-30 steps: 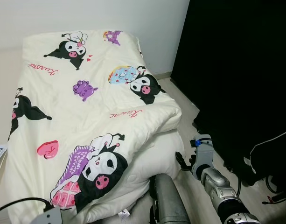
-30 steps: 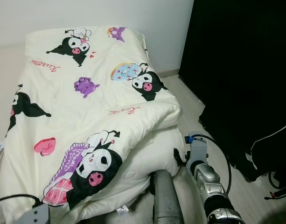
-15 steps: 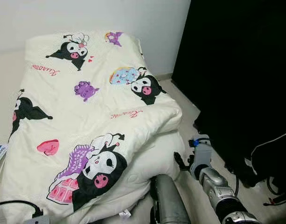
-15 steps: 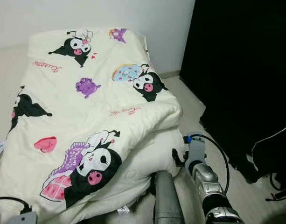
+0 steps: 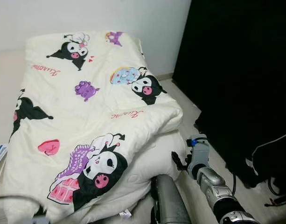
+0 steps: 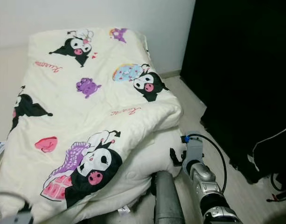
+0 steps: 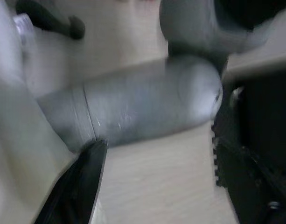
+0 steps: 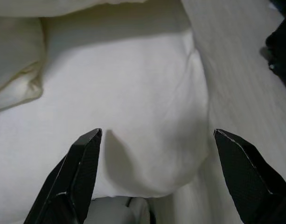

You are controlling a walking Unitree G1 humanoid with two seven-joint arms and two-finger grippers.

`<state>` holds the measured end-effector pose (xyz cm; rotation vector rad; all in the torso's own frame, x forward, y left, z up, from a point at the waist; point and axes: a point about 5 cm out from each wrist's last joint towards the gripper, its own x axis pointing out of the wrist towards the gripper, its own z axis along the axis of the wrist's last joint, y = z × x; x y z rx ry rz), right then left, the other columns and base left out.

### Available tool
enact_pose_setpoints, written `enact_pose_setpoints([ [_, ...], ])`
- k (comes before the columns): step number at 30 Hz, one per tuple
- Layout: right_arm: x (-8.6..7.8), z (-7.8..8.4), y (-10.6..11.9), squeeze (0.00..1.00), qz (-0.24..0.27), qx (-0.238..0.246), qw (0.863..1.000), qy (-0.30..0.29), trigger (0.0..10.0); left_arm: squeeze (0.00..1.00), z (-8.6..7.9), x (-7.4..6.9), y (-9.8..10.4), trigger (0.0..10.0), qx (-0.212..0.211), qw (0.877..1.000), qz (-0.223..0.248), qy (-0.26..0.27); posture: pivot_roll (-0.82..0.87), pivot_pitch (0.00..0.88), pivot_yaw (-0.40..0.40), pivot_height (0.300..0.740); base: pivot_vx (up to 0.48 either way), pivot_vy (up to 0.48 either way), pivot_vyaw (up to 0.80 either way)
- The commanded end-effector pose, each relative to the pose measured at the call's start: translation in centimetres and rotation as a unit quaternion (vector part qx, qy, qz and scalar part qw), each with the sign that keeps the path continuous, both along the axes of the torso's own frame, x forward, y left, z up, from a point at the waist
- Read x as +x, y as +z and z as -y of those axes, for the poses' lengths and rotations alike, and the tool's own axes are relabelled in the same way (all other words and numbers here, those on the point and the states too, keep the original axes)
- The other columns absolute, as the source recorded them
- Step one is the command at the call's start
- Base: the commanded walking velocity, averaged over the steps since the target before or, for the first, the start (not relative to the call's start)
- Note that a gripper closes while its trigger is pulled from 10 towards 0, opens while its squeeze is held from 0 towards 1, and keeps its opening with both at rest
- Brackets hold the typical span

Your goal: Clean up the room

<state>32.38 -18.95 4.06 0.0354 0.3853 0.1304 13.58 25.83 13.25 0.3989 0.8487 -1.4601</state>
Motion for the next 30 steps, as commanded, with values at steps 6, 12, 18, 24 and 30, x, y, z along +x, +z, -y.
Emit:
enact_pose_setpoints([
  [6, 0.4, -0.2, 0.5, 0.0, 0.015, 0.05, 0.998, -0.02, 10.0, 1.0, 3.2, 5.1, 4.1, 10.0, -0.34, 0.918, 0.131, 0.157, -0.13, 0.216, -0.038, 0.58, 0.0, 0.0, 0.0],
  [12, 1.3, -2.1, 1.5, 0.0, 0.038, 0.166, 0.985, -0.028, 10.0, 0.0, 4.8, 9.2, 2.6, 10.0, -0.407, 0.833, 0.203, 0.314, -0.13, 0.214, -0.037, 0.58, 0.0, 0.0, 0.0],
  [18, 1.5, -5.2, 1.4, 0.0, 0.021, 0.261, 0.965, 0.007, 10.0, 0.0, 5.1, 12.2, 1.1, 10.0, -0.39, 0.769, 0.232, 0.451, -0.1, 0.229, -0.03, 0.58, 0.0, 0.0, 0.0],
  [24, 1.5, -7.9, 0.9, 0.0, -0.013, 0.243, 0.969, 0.041, 10.0, 0.0, 4.7, 14.1, 0.4, 10.0, -0.351, 0.702, 0.26, 0.562, -0.05, 0.264, -0.021, 0.58, 0.0, 0.0, 0.0],
  [30, 1.6, -9.1, 1.0, 0.0, -0.036, 0.2, 0.977, 0.066, 10.0, 0.0, 5.2, 14.2, 0.3, 10.0, -0.331, 0.686, 0.275, 0.587, -0.03, 0.284, -0.022, 0.58, 0.0, 0.0, 0.0],
])
